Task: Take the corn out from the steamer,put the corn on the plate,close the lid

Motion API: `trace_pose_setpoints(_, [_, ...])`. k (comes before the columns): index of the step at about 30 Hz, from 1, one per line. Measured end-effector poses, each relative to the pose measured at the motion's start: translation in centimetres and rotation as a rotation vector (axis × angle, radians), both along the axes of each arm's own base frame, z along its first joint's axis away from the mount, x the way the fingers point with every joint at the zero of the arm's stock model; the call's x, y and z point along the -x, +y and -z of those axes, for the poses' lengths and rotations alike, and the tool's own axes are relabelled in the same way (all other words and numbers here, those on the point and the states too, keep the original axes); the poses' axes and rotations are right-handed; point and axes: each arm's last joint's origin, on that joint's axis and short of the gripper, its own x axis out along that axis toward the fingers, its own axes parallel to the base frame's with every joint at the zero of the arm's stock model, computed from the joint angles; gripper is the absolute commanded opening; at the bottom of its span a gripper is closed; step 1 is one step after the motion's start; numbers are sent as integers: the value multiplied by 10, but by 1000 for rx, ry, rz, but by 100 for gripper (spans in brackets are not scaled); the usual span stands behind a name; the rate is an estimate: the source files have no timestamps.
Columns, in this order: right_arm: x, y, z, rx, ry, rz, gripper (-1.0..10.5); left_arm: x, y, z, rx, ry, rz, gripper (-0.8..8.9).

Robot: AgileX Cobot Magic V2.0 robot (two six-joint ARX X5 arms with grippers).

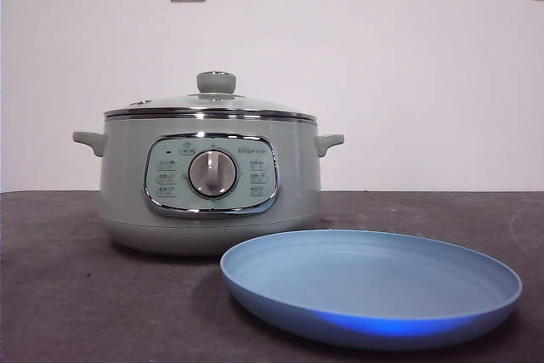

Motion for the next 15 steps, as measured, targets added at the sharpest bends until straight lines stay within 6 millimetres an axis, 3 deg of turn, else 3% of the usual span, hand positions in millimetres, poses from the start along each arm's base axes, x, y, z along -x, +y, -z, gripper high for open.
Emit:
trace_pose_setpoints(8, [-16,6,-65,41,138,-176,-12,-9,-4,-56,7,42,177,-6])
trace_pose_setpoints(15, [-47,14,-113,149,341,-389,-12,-29,-6,-91,-18,151,325,-6])
